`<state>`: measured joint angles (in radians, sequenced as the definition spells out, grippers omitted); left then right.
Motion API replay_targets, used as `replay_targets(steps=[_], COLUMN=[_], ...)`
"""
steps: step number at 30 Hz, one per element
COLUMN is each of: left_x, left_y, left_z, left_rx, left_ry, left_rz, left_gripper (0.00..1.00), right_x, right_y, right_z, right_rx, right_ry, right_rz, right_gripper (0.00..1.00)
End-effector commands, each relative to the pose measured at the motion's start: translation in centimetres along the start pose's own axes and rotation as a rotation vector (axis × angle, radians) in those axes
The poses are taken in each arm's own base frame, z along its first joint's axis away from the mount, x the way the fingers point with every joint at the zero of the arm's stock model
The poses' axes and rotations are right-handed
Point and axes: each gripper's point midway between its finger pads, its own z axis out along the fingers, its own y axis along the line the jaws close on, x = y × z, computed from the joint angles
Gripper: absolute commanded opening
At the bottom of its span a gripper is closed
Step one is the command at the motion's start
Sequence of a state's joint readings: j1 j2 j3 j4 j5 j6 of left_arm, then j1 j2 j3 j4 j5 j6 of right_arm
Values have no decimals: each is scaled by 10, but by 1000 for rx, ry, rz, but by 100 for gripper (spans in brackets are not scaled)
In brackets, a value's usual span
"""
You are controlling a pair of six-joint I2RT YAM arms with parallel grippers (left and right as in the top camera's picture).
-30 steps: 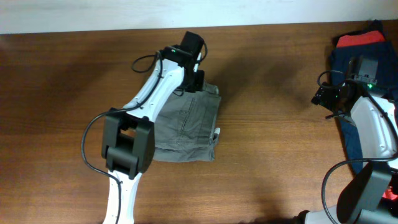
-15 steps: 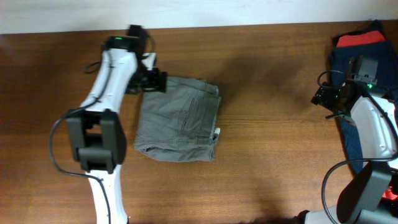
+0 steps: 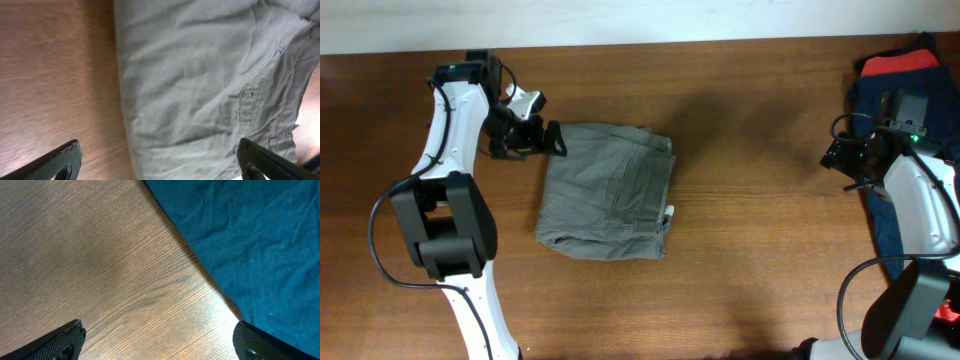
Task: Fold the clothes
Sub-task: 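Grasp the folded shorts' left edge with the left gripper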
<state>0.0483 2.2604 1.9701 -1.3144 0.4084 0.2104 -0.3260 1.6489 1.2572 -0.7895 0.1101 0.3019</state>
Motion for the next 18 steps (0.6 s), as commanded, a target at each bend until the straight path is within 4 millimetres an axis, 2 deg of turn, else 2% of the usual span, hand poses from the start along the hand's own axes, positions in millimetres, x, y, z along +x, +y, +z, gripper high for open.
replay_targets(steps=[1,6,10,18], left_x=[14,28,33,47], left_y=[-12,-7,-1,6], left_z=[11,28,41,65], left_rx=[86,93,87,92], left_ry=[20,58,70,85], left_rz=[25,-6,-98,-111], left_gripper=[99,99,99,99], right_x=[1,1,1,1], right_y=[-1,-1,-1,-1], right_z=[1,1,1,1], right_rx=[4,4,4,4], right_ry=[3,4,3,4], right_rz=[-4,-4,-4,-4], right_gripper=[99,99,99,99])
